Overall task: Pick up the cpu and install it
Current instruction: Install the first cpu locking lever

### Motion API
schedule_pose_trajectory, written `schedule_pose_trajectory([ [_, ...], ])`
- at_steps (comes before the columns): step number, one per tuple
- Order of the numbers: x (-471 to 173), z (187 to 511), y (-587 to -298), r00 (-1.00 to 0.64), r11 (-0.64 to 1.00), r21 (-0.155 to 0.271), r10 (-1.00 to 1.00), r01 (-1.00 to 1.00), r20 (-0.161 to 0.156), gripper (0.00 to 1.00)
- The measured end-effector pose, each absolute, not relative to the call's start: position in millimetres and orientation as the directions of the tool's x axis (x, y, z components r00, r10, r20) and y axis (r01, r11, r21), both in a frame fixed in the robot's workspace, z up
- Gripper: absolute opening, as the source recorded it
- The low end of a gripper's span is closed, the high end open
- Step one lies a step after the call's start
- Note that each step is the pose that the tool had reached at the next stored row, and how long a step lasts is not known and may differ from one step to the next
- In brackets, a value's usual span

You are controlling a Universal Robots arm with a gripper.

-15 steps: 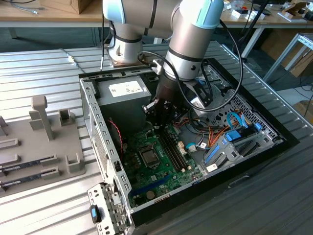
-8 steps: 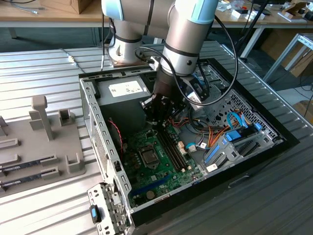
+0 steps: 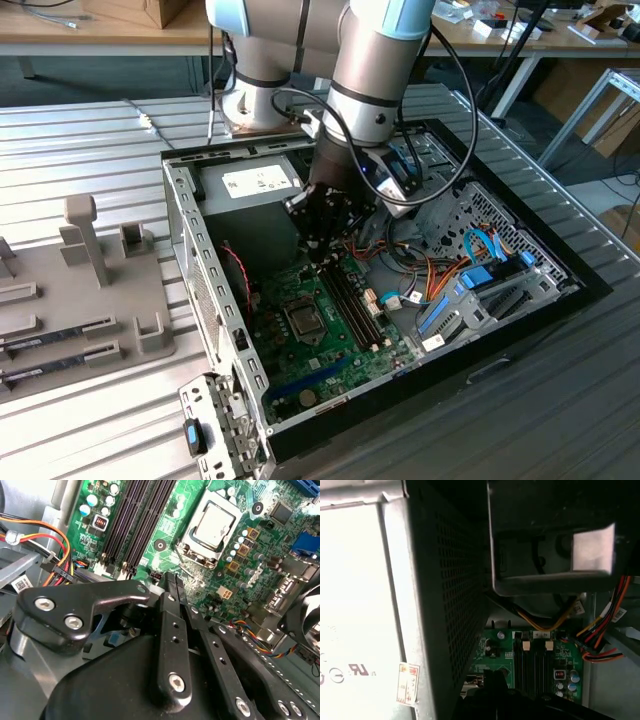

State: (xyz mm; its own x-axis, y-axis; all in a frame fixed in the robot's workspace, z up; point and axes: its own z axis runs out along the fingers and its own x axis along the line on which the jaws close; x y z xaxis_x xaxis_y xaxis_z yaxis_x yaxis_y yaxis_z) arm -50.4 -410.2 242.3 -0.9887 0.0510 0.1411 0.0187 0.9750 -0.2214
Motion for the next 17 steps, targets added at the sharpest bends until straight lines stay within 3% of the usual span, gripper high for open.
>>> schedule_pose_trajectory([
  [14, -47.6, 246.4, -412.4, -0.988, 0.976, -0.219, 0.049, 0.016, 0.147, 0.14],
  [17, -47.6, 246.4, -420.0, -0.988, 0.983, -0.185, 0.044, 0.016, 0.149, 0.14],
])
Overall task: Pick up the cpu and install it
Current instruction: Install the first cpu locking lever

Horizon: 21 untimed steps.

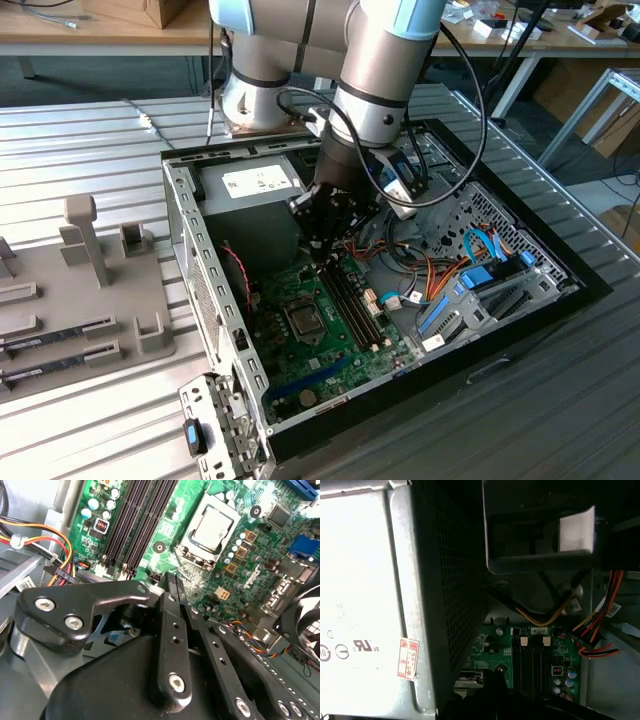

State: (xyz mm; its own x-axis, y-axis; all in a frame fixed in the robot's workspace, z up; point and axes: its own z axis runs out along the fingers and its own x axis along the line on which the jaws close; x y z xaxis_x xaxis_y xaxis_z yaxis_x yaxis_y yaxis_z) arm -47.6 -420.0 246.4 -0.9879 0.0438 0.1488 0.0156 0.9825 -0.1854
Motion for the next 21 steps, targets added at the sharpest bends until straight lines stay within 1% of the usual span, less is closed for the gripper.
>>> schedule_pose_trajectory([
  [2, -47.6, 246.4, -421.6, -0.988, 0.986, -0.164, 0.041, 0.016, 0.15, 0.14],
  [5, -47.6, 246.4, -423.8, -0.988, 0.997, -0.075, 0.027, 0.016, 0.153, 0.14],
  [8, -47.6, 246.4, -431.9, -0.988, 1.0, -0.006, 0.016, 0.016, 0.154, 0.14],
  [9, -47.6, 246.4, -435.4, -0.988, 1.0, 0.004, 0.015, 0.016, 0.154, 0.14],
  [11, -47.6, 246.4, -440.9, -0.988, 1.0, 0.013, 0.013, 0.015, 0.155, 0.14],
  [21, -47.7, 246.4, -442.8, -0.987, 0.999, 0.014, -0.039, -0.037, 0.155, 0.14],
])
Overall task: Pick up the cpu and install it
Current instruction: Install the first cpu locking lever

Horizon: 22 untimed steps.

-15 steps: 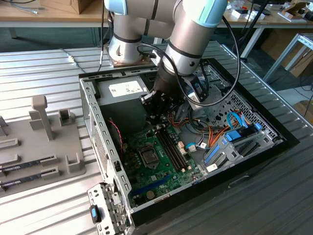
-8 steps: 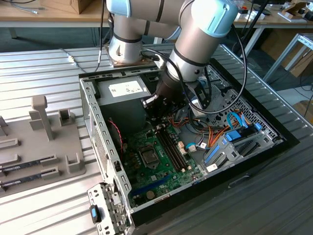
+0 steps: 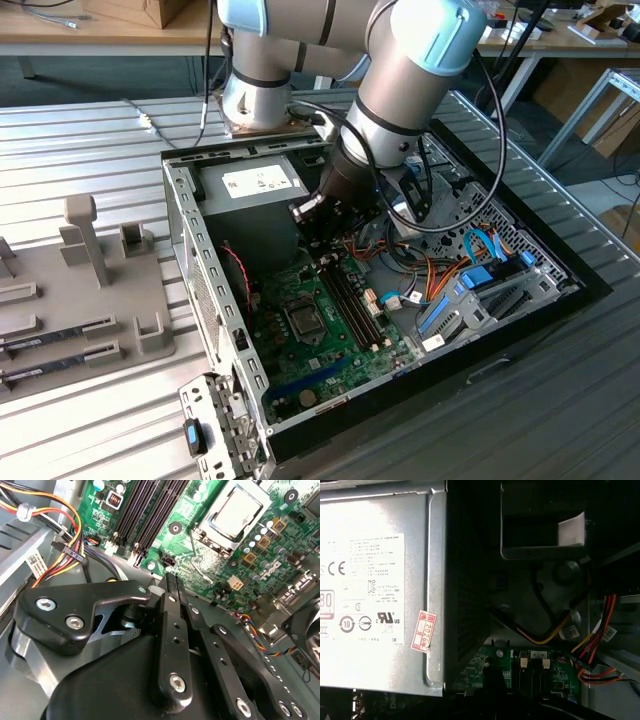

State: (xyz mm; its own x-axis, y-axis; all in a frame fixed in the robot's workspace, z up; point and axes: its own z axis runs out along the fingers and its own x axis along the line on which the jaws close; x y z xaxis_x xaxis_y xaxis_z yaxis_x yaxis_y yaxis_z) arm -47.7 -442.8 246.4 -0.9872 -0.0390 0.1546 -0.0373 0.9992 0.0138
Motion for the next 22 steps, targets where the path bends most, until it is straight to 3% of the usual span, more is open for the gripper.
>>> schedule_pose_trajectory([
  [14, -46.9, 246.4, -443.0, -0.933, 0.945, 0.014, -0.324, -0.326, 0.155, 0.14],
  [22, -47.0, 246.2, -443.0, -0.818, 0.829, 0.014, -0.554, -0.559, 0.155, 0.14],
])
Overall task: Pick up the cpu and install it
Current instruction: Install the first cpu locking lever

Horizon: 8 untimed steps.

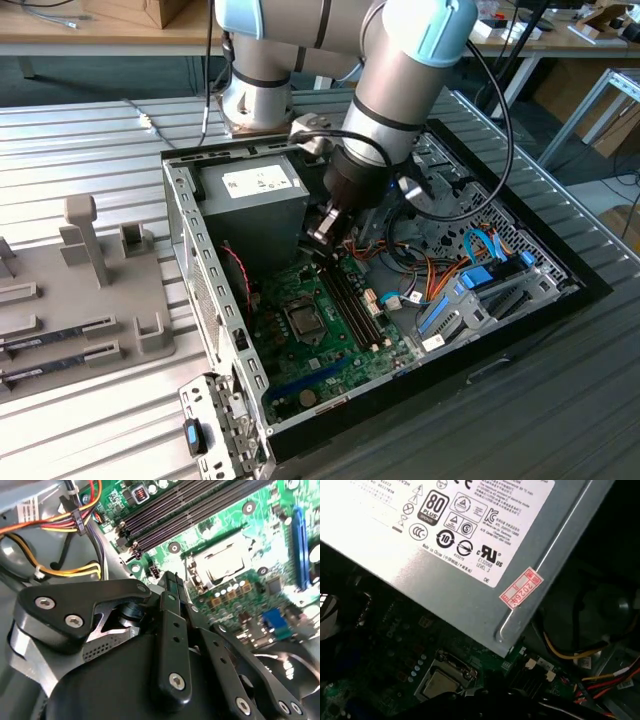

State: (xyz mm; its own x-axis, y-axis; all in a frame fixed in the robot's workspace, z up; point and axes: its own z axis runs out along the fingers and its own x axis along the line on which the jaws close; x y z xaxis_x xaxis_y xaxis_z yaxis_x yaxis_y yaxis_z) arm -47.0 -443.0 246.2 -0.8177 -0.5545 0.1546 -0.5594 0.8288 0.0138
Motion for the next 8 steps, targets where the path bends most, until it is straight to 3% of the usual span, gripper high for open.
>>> schedule_pose_trajectory([
  [8, -46.6, 246.0, -443.0, -0.706, 0.716, 0.014, -0.691, -0.698, 0.155, 0.14],
])
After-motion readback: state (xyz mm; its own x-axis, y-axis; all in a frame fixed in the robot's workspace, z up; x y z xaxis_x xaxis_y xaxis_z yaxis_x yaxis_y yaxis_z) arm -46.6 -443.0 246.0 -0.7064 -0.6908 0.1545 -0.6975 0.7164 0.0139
